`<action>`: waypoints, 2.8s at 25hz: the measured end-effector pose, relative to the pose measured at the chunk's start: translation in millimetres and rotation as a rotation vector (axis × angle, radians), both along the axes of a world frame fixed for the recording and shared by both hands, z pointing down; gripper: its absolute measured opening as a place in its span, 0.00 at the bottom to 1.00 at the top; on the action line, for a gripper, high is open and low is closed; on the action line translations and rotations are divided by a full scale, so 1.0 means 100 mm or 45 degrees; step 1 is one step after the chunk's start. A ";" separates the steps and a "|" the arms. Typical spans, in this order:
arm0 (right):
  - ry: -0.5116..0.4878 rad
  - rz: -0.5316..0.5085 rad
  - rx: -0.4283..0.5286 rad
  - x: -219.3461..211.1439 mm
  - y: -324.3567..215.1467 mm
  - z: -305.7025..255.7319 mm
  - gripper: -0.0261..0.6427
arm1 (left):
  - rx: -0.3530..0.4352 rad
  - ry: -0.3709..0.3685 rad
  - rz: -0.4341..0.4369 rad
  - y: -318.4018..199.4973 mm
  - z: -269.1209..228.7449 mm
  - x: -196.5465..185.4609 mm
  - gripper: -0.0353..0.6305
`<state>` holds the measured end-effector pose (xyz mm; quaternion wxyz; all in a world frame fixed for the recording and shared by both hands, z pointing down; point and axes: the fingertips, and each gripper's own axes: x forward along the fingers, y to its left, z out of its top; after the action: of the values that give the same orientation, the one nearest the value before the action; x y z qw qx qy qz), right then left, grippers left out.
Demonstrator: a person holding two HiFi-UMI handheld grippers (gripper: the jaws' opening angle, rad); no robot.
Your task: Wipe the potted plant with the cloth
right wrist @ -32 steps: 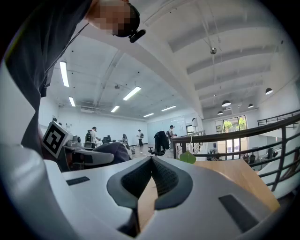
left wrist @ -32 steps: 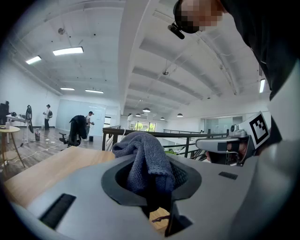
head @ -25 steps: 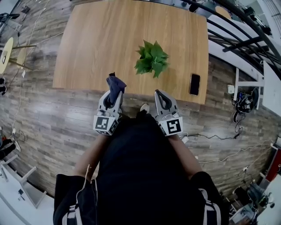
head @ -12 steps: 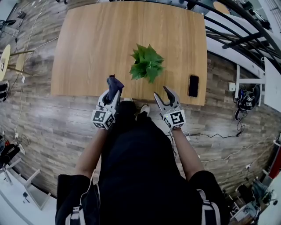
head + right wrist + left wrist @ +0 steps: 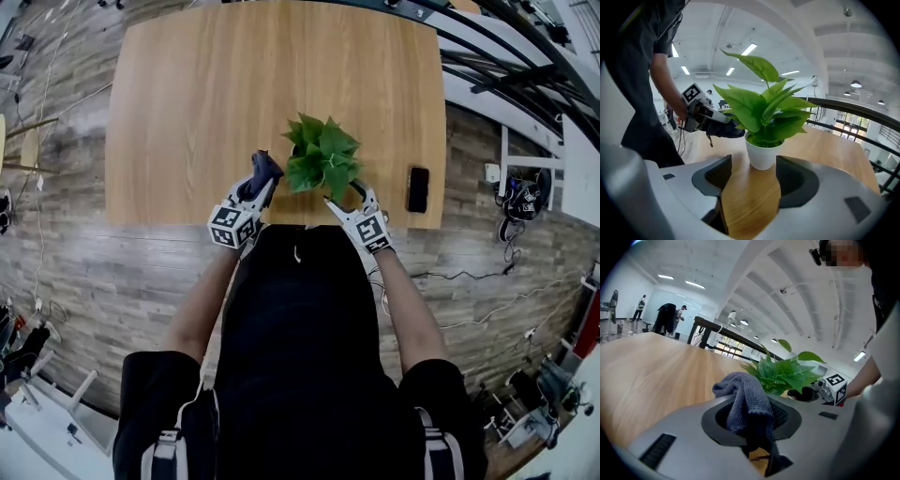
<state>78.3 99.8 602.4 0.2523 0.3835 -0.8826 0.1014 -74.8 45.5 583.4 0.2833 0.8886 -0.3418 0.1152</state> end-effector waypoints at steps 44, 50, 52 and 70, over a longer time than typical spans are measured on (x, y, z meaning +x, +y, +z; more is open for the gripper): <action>-0.042 -0.220 -0.016 -0.26 -0.51 0.12 0.44 | -0.095 -0.290 0.245 -0.30 0.64 0.24 0.23; -0.057 -0.262 0.005 -0.36 -0.65 -0.01 0.45 | -0.100 -0.280 0.245 -0.27 0.60 0.34 0.23; -0.048 -0.254 0.002 -0.36 -0.65 0.02 0.44 | -0.081 -0.299 0.267 -0.22 0.60 0.37 0.23; -0.047 -0.254 -0.009 -0.50 -0.48 0.10 0.44 | -0.062 -0.296 0.284 -0.02 0.60 0.33 0.23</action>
<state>28.6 52.0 612.1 0.2463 0.2909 -0.9205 0.0859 -41.6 43.3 643.7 0.2487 0.8947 -0.2684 0.2562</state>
